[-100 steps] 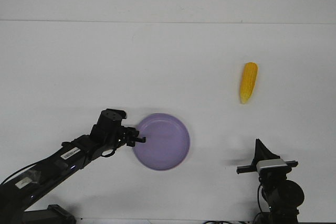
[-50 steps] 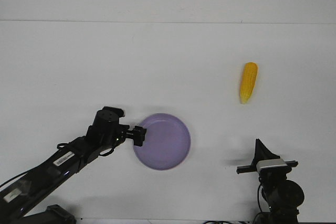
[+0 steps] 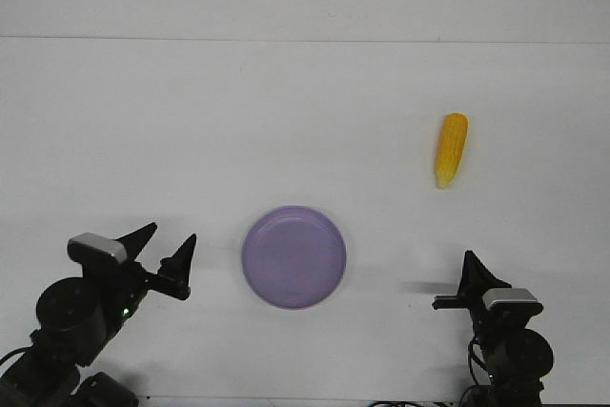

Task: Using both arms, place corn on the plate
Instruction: 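Release the plate and pull the left gripper back, then reach the right gripper to the yellow corn cob and grasp it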

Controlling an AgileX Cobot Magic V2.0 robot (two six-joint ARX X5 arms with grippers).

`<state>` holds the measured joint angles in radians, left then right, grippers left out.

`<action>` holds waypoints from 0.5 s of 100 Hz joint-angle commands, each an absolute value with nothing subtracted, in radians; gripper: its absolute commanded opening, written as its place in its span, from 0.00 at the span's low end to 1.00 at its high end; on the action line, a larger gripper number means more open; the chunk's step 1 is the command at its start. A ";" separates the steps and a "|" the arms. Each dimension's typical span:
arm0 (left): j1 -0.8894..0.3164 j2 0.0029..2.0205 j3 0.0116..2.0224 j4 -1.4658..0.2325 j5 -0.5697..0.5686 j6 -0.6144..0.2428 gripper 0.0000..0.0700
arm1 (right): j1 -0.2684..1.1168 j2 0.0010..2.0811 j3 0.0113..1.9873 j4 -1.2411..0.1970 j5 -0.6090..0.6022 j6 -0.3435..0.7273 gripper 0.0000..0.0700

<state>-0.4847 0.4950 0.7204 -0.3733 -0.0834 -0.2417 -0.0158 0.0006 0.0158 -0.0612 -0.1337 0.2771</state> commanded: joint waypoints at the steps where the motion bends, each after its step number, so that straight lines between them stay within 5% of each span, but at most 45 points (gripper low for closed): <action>1: -0.488 0.479 0.716 -0.412 -0.091 -0.223 0.72 | -0.017 0.001 0.025 -0.004 -0.142 0.364 0.01; 25: -0.488 0.431 0.716 -0.530 -0.090 -0.224 0.72 | -0.017 0.169 0.288 -0.040 -0.049 0.320 0.03; 29: -0.488 0.431 0.716 -0.529 -0.090 -0.223 0.72 | -0.017 0.244 0.347 -0.057 -0.051 0.298 0.15; 40: -0.488 0.431 0.716 -0.520 -0.090 -0.222 0.72 | -0.016 0.484 0.532 -0.131 -0.054 0.279 0.67; 50: -0.488 0.431 0.716 -0.520 -0.090 -0.221 0.72 | -0.016 0.715 0.701 -0.207 -0.053 0.240 0.77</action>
<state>-0.4847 0.4305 0.7109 -0.5312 -0.0875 -0.2337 -0.0158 0.5652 0.6022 -0.1787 -0.0525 0.2874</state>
